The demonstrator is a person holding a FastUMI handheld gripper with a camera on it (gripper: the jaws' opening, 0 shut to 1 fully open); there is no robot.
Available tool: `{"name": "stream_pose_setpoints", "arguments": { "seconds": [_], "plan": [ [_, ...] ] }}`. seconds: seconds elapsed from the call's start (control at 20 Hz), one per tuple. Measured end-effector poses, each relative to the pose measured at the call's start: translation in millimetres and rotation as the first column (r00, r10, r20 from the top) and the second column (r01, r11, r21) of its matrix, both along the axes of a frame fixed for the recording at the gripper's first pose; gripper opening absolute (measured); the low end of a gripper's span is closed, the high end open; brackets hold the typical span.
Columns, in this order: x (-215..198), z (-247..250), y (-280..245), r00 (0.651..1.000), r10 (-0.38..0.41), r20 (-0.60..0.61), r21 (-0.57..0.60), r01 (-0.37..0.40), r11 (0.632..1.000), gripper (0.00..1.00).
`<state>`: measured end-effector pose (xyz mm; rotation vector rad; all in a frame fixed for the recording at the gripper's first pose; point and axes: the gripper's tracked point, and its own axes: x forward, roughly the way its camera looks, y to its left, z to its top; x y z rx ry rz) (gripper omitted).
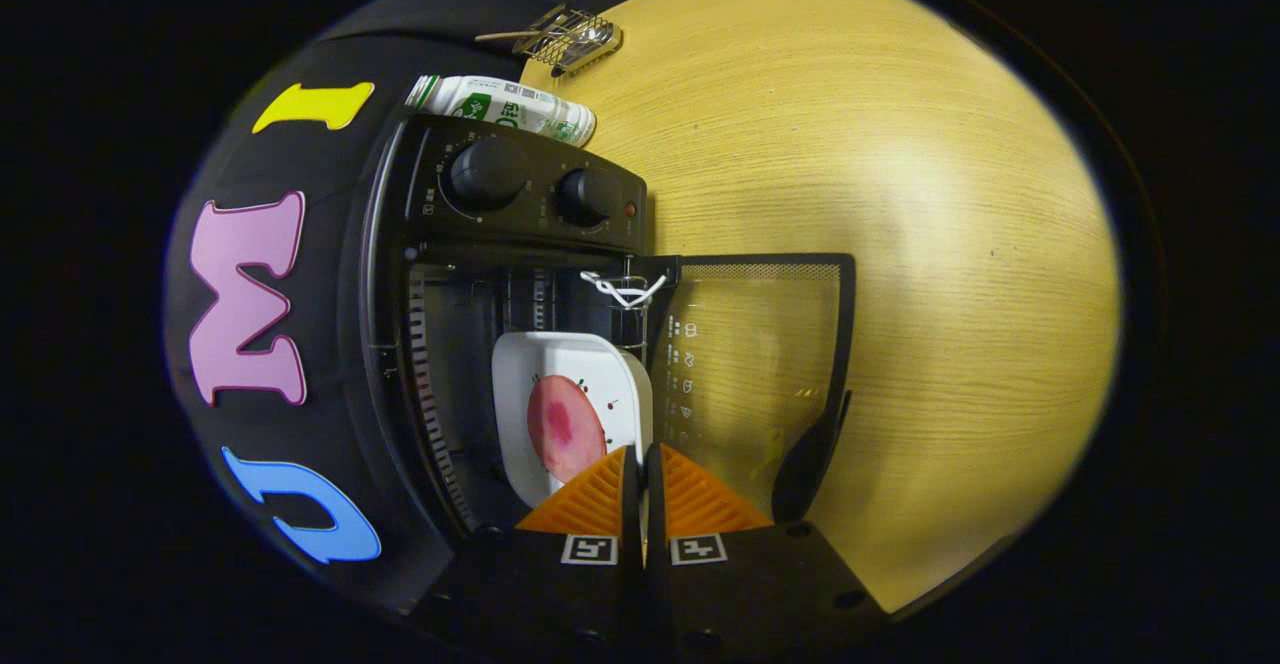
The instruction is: Open the toaster oven, put the food inside, and close the toaster oven door.
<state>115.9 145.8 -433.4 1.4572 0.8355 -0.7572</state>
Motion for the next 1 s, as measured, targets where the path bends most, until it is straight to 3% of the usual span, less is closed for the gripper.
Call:
{"name": "stream_pose_setpoints", "arguments": {
  "seconds": [0.35,0.7,0.85,0.95,1.0],
  "plan": [
    [35.2,-13.3,1.9,0.998,-0.057,0.019,-0.014,0.057,0.998,0.05],
    [58.0,-14.6,15.0,0.993,-0.089,0.084,0.085,0.081,0.993,0.11],
    [58.6,-6.3,16.2,0.991,-0.068,0.114,0.126,0.054,0.991,0.31],
    [55.2,2.1,13.9,0.991,-0.040,0.128,0.133,0.023,0.991,0.53],
    [49.3,4.1,13.3,0.992,-0.014,0.126,0.135,-0.004,0.991,0.70]
  ]
}}
